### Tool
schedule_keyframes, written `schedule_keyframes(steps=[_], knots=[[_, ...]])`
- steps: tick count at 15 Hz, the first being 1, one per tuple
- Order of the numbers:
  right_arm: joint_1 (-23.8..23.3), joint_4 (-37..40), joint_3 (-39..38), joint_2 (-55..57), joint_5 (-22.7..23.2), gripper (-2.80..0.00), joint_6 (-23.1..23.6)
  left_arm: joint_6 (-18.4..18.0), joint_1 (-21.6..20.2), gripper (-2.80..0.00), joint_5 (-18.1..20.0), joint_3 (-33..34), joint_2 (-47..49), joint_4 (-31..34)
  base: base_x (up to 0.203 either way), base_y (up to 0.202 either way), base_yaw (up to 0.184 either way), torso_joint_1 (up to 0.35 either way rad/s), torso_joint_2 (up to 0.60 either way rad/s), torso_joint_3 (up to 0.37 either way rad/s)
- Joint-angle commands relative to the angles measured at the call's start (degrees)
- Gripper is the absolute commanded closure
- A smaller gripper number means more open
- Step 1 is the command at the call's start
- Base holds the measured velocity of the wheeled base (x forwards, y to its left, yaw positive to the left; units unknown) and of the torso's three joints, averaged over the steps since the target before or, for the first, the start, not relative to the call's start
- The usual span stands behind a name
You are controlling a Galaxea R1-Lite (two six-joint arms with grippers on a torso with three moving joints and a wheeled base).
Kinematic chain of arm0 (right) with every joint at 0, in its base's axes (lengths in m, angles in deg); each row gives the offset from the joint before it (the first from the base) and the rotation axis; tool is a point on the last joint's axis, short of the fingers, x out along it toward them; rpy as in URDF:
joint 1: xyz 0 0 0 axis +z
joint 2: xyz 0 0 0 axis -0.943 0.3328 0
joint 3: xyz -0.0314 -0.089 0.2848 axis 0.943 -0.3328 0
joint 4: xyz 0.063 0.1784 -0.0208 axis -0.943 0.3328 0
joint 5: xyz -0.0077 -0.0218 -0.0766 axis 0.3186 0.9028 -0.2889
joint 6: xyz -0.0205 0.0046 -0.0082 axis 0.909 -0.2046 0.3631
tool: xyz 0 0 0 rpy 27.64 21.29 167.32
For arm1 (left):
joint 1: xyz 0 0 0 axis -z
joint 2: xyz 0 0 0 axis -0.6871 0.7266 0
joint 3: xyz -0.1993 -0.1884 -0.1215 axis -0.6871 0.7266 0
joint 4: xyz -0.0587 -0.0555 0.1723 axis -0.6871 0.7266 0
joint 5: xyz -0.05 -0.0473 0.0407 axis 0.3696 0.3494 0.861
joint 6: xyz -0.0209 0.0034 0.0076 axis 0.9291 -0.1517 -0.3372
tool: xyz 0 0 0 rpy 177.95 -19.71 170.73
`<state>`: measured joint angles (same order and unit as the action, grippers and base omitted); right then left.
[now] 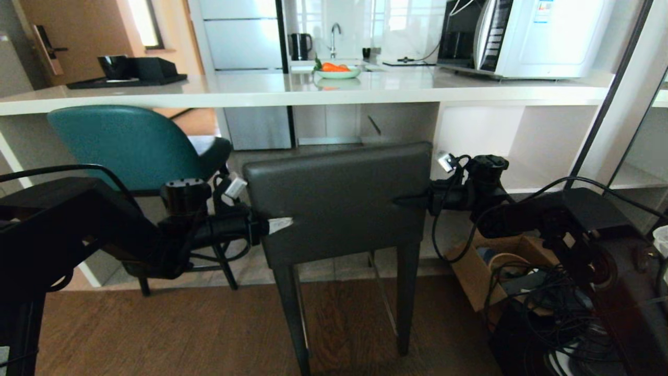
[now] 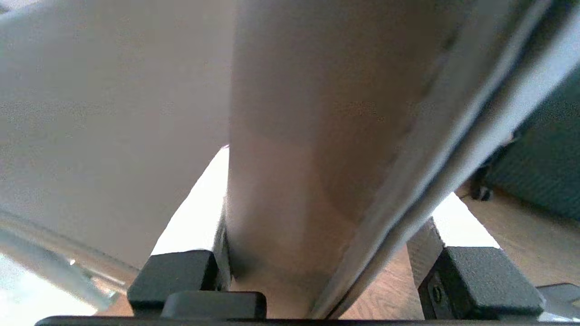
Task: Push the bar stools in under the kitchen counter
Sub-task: Push the gray chair back under the dining table
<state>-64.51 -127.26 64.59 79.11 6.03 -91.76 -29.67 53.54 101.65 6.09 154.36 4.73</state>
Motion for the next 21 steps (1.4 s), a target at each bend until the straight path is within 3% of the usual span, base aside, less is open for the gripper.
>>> schedule_keyframes(steps=[1,3,6,9,12,13,17,19,21], knots=[[-1.8,-3.9,-4.7,1.2,-0.1,0.00,-0.7,0.2,-0.1,0.00,0.8,-0.6,1.4,-0.1,0.000,0.000,0.000,0.000,0.00,0.000],[-2.7,-11.7,-8.8,1.1,-0.2,0.00,-4.5,0.2,0.5,0.00,0.8,-0.5,2.1,-0.1,0.000,0.000,0.000,0.000,0.00,0.000],[-2.7,-17.6,-8.2,1.0,-0.2,0.00,-11.1,0.1,0.7,0.00,-1.2,-1.3,1.0,-0.1,0.000,0.000,0.000,0.000,0.00,0.000],[-2.6,-19.9,-9.3,1.1,-0.2,0.00,-12.7,0.2,0.6,0.00,-6.1,-10.0,2.3,0.6,0.000,0.000,0.000,0.000,0.00,0.000],[-2.4,-20.0,-9.2,1.0,-0.1,0.00,-12.7,0.1,-0.3,0.00,-7.9,-17.0,0.5,10.1,0.000,0.000,0.000,0.000,0.00,0.000],[-2.3,-20.1,-9.4,1.0,-0.1,0.00,-12.7,0.0,-0.5,0.00,-8.2,-18.0,0.6,10.5,0.000,0.000,0.000,0.000,0.00,0.000],[-1.5,-19.8,-9.4,-0.4,-0.5,0.00,-14.4,-0.6,-1.1,0.00,-8.5,-16.2,2.3,10.2,0.000,0.000,0.000,0.000,0.00,0.000],[-1.1,-20.3,-9.2,-1.1,-0.6,0.00,-18.0,-0.4,-1.6,0.00,-8.3,-14.3,3.2,7.6,0.000,0.000,0.000,0.000,0.00,0.000],[-0.9,-20.8,-9.6,-0.8,-0.7,0.00,-17.9,-0.2,-1.4,0.00,-8.0,-14.3,3.8,4.6,0.000,0.000,0.000,0.000,0.00,0.000]])
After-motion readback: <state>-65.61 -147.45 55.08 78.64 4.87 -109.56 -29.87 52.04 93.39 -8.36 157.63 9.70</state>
